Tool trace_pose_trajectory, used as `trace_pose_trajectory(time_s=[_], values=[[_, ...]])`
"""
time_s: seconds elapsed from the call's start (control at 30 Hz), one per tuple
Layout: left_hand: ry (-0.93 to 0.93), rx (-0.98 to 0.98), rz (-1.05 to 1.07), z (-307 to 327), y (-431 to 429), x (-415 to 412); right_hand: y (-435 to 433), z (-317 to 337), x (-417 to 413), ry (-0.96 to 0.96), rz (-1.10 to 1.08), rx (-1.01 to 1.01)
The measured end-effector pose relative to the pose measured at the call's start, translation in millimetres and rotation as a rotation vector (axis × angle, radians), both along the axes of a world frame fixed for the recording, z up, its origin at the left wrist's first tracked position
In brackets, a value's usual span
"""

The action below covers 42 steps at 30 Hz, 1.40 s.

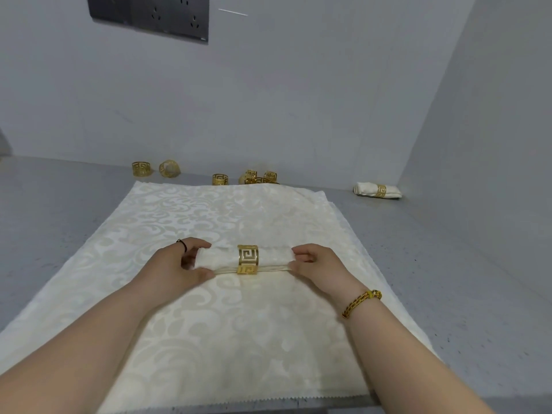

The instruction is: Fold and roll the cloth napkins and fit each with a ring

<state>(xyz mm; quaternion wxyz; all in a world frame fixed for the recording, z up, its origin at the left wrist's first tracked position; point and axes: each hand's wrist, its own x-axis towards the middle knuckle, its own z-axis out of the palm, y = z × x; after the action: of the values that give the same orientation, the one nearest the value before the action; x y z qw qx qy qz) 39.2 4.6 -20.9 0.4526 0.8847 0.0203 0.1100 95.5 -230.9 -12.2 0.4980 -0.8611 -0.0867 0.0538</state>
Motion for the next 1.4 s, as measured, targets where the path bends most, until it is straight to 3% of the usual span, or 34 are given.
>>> trace_pose_trajectory(time_s=[0.17, 0.33, 0.63, 1.0, 1.27, 1.4], values=[[-0.037, -0.018, 0.006, 10, 2, 11, 4, 12, 11, 0.111, -0.082, 0.271], [-0.121, 0.099, -0.025, 45, -3, 62, 1, 28, 58, 0.158, -0.146, 0.487], [-0.014, 0.081, -0.124, 82, -77, 194, -69, 65, 162, 0.197, -0.311, 0.617], [0.202, 0.079, -0.221, 87, -228, 296, -204, 78, 244, 0.336, -0.57, 0.581], [0.219, 0.096, -0.206, 65, -305, 359, -267, 59, 300, 0.316, -0.623, 0.442], [0.222, 0.11, -0.22, 54, -328, 387, -275, 46, 324, 0.205, -0.581, 0.34]])
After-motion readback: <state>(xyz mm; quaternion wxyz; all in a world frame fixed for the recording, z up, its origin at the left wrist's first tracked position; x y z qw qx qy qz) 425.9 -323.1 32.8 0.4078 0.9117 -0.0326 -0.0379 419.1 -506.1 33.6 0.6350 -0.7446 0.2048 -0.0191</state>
